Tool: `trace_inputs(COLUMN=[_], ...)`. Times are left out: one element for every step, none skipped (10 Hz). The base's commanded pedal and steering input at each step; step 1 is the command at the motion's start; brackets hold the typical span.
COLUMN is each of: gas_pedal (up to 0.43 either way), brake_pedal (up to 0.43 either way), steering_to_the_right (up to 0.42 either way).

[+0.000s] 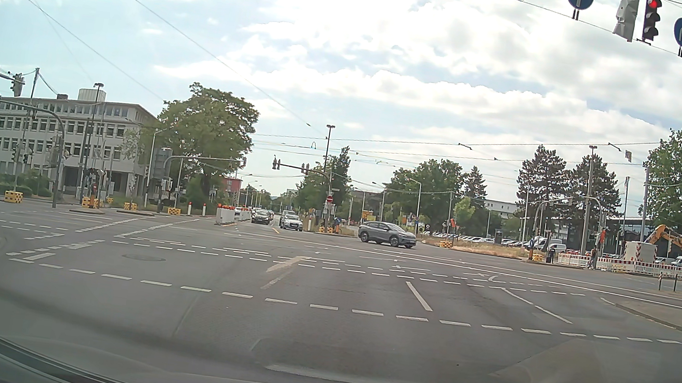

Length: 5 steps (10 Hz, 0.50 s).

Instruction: Follow the waypoints while adhering to traffic rules and regulations

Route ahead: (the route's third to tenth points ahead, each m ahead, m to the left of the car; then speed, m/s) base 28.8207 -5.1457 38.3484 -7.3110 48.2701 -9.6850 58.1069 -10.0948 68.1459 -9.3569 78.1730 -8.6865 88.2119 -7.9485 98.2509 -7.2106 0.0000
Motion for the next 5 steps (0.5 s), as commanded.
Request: trace_inputs(gas_pedal=[0.000,0.000,0.000,0.000,0.000], brake_pedal=[0.268,0.268,0.268,0.268,0.262], steering_to_the_right=[0.015,0.015,0.015,0.015,0.015])
